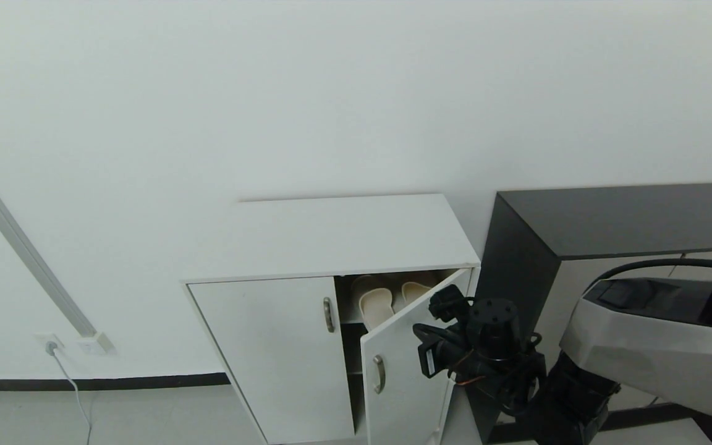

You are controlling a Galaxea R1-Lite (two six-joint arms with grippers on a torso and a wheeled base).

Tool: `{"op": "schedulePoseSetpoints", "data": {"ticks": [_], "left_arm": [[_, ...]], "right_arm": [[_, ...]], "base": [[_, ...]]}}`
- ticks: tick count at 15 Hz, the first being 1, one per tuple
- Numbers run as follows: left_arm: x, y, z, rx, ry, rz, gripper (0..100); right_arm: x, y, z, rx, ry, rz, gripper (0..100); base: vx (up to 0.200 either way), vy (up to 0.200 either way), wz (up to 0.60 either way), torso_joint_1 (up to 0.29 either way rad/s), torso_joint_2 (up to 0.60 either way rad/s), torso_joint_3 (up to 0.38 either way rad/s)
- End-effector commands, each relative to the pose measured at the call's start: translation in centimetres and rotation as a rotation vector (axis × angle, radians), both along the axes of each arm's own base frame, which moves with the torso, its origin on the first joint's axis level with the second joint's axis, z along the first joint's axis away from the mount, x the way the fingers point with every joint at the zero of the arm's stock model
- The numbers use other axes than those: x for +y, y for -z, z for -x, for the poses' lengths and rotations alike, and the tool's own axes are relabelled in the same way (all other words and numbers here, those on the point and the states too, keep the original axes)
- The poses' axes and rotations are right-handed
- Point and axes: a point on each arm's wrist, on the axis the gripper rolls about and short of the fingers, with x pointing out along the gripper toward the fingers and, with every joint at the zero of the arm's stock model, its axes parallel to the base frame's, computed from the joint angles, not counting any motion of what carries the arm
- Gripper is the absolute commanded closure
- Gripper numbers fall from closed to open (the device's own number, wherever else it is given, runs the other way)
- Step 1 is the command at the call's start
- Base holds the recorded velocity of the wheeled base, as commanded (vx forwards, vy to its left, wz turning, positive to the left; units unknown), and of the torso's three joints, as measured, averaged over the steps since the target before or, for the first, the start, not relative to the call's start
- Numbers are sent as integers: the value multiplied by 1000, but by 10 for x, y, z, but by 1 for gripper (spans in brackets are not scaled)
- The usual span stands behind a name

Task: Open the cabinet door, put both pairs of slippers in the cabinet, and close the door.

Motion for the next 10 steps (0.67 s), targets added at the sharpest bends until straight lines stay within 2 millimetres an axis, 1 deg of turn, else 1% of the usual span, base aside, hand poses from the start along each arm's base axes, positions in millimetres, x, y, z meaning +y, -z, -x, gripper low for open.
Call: {"op": "schedulePoseSetpoints", "data": {"ticks": [1, 6, 10], "left_arm": [[0, 0, 0, 0, 0, 1, 100], [0, 0, 0, 2, -4, -1, 100], [0, 0, 0, 2, -2, 1, 100]], "right_arm": [[3, 7, -11, -1, 13, -1, 100], [10, 12, -30, -7, 28, 0, 100], [10, 11, -57, -15, 65, -6, 100]], "base": [[0, 0, 0, 0, 0, 0], [0, 0, 0, 0, 0, 0], [0, 0, 0, 0, 0, 0]]}}
